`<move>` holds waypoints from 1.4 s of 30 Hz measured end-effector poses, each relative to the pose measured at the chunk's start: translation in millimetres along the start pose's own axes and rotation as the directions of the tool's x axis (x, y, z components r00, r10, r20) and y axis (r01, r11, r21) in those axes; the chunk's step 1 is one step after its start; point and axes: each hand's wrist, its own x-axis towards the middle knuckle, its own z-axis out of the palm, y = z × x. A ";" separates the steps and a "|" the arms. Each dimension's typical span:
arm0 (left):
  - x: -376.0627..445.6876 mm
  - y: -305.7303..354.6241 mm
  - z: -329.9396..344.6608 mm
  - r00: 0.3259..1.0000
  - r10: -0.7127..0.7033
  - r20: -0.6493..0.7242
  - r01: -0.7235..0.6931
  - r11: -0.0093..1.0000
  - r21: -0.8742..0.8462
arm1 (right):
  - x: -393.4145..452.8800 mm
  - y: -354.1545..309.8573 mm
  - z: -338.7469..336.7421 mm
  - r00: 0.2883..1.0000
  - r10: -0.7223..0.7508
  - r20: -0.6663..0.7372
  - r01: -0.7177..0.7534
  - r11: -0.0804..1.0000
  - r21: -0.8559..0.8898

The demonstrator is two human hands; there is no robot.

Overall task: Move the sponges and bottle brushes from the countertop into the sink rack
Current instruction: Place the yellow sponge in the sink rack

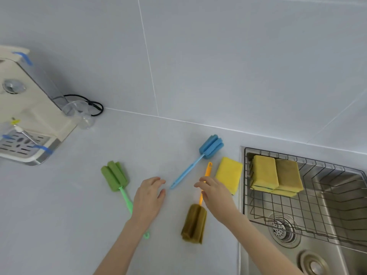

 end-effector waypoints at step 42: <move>31.7 244.4 181.5 0.890 0.360 0.281 -0.383 0.923 0.029 | -137.6 283.7 -85.4 0.854 0.290 -0.432 -0.324 0.946 -0.004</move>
